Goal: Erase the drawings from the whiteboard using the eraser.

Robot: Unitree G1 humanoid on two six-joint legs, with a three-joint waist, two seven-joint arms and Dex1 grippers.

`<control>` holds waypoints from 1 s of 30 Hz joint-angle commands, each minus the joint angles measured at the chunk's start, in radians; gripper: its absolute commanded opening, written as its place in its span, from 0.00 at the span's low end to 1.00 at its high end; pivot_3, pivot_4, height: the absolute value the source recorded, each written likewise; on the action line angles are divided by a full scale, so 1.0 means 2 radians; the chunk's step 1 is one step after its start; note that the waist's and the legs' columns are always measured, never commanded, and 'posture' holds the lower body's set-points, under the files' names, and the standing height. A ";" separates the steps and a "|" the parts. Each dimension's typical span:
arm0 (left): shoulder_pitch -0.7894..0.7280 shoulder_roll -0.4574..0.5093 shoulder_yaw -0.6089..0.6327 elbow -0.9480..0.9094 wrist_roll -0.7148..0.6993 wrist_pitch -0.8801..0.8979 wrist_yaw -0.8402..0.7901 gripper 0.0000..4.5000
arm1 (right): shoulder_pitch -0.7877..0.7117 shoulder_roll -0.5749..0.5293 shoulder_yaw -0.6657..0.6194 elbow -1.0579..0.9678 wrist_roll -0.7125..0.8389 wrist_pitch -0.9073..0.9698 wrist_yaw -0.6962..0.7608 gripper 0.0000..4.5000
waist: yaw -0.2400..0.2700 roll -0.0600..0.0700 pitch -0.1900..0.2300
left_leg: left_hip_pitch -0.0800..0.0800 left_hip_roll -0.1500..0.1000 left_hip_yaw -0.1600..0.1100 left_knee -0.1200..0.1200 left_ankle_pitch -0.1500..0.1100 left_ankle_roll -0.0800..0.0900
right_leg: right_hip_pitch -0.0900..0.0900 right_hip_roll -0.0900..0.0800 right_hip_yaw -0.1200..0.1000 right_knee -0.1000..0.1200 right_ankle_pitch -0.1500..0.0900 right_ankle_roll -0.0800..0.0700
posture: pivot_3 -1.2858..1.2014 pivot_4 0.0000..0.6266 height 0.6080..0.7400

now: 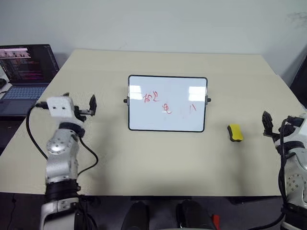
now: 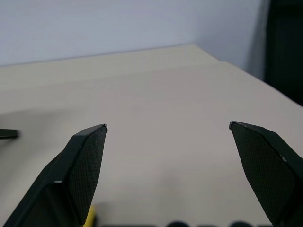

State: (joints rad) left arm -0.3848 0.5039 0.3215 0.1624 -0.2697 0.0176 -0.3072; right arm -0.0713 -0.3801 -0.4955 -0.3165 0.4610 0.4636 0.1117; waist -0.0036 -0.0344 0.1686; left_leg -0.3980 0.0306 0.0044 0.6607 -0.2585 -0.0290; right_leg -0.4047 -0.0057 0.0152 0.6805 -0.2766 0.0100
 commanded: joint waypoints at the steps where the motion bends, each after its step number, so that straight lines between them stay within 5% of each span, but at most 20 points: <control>1: -0.061 0.051 0.002 -0.012 -0.056 0.026 -0.104 1.00 | 0.016 -0.001 0.023 -0.078 0.020 0.058 -0.011 1.00 | 0.001 0.000 0.000 | 0.000 0.000 0.000 0.000 0.000 0.000 | 0.000 0.000 0.000 0.000 0.000 0.000 | 0.52 0.24 1.00; 8: -0.078 0.098 -0.101 -0.154 -0.181 0.197 -0.299 1.00 | 0.021 0.005 0.037 -0.155 0.071 0.184 -0.052 1.00 | -0.001 0.000 0.000 | 0.000 -0.001 0.001 0.000 0.000 0.000 | 0.000 -0.001 0.001 0.000 0.000 0.001 | 0.52 0.24 1.00; 15: -0.118 0.096 -0.225 -0.138 -0.163 0.216 -0.462 1.00 | -0.022 -0.025 0.059 -0.135 0.055 0.249 -0.067 1.00 | -0.011 0.001 0.001 | 0.000 0.000 0.000 0.000 0.000 0.000 | 0.000 0.002 0.001 0.000 -0.002 0.001 | 0.52 0.24 1.00; 30: -0.114 0.053 -0.253 -0.129 -0.102 0.181 -0.473 1.00 | -0.093 -0.051 0.104 0.032 -0.023 0.192 -0.012 1.00 | -0.013 0.002 0.001 | -0.001 0.000 0.000 0.000 0.000 0.001 | -0.001 0.002 0.001 0.000 -0.001 0.000 | 0.52 0.24 1.00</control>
State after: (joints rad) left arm -0.6111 0.6103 -0.1926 -0.0543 -0.4777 0.3892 -1.2506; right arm -0.2361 -0.4676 -0.2815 -0.2500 0.4288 0.8787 0.0723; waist -0.0294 -0.0314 0.1706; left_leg -0.3999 0.0298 0.0051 0.6604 -0.2591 -0.0277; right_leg -0.4070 -0.0017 0.0176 0.6797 -0.2792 0.0095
